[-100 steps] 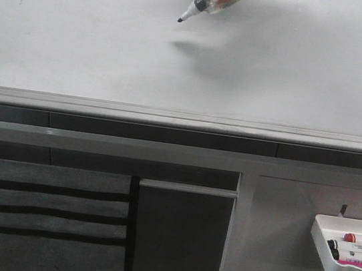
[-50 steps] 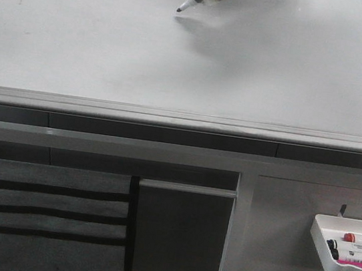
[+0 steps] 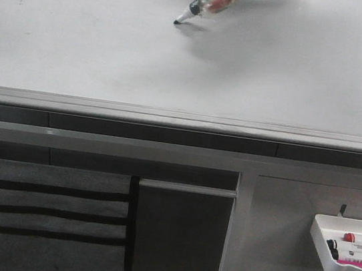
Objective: Write number 3 on whiteboard
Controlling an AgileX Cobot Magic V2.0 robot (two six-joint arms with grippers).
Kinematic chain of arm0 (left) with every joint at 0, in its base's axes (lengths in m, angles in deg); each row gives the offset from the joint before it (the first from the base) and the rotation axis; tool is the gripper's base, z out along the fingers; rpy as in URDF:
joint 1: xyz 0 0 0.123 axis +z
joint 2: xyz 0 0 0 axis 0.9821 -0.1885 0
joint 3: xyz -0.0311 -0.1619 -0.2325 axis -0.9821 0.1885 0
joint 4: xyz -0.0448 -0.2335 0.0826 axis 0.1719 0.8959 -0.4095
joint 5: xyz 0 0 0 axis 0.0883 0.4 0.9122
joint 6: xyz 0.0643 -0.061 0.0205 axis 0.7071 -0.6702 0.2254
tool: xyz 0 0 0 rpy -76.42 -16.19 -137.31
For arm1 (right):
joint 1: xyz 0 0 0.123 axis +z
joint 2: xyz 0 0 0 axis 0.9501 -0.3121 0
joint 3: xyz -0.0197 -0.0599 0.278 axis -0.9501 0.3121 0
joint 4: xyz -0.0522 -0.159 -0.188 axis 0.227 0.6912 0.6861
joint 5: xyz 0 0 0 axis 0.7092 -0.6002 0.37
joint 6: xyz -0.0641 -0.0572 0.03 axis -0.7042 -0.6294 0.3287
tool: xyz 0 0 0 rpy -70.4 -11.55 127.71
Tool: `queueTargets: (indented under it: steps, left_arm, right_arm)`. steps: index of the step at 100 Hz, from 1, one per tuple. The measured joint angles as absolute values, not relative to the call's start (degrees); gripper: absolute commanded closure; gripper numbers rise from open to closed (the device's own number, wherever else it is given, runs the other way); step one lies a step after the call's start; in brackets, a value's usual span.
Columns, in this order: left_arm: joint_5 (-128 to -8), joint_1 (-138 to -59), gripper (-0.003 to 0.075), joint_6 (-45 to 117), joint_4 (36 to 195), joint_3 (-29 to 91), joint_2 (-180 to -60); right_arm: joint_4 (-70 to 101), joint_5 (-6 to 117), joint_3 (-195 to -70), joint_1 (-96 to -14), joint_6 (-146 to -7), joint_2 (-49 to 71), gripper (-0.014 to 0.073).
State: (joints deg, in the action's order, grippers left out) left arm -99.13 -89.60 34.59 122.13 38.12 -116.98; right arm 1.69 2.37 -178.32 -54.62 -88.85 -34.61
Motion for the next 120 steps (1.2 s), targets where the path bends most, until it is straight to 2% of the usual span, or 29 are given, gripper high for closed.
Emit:
queueTargets:
  steps: [48, 73, 102, 120]
  left_arm:
    - [-99.1, -89.6, 0.0335, 34.6, 122.1, 38.1, -117.0]
    - [-99.0, -89.6, 0.0335, 34.6, 122.1, 38.1, -117.0]
    - [-99.0, -89.6, 0.0335, 34.6, 122.1, 38.1, -117.0]
    - [-99.0, -89.6, 0.0335, 34.6, 122.1, 38.1, -117.0]
  right_arm:
    - [0.4, -2.5, -177.9, -58.7, -88.1, -34.7, 0.0574]
    - [2.2, 2.2, -175.5, -53.4, -87.9, -35.6, 0.0573]
    - [4.8, -0.1, -169.6, -55.6, -86.6, -33.6, 0.0573]
    - [5.0, 5.6, -167.6, -50.8, -86.9, -34.2, 0.0574]
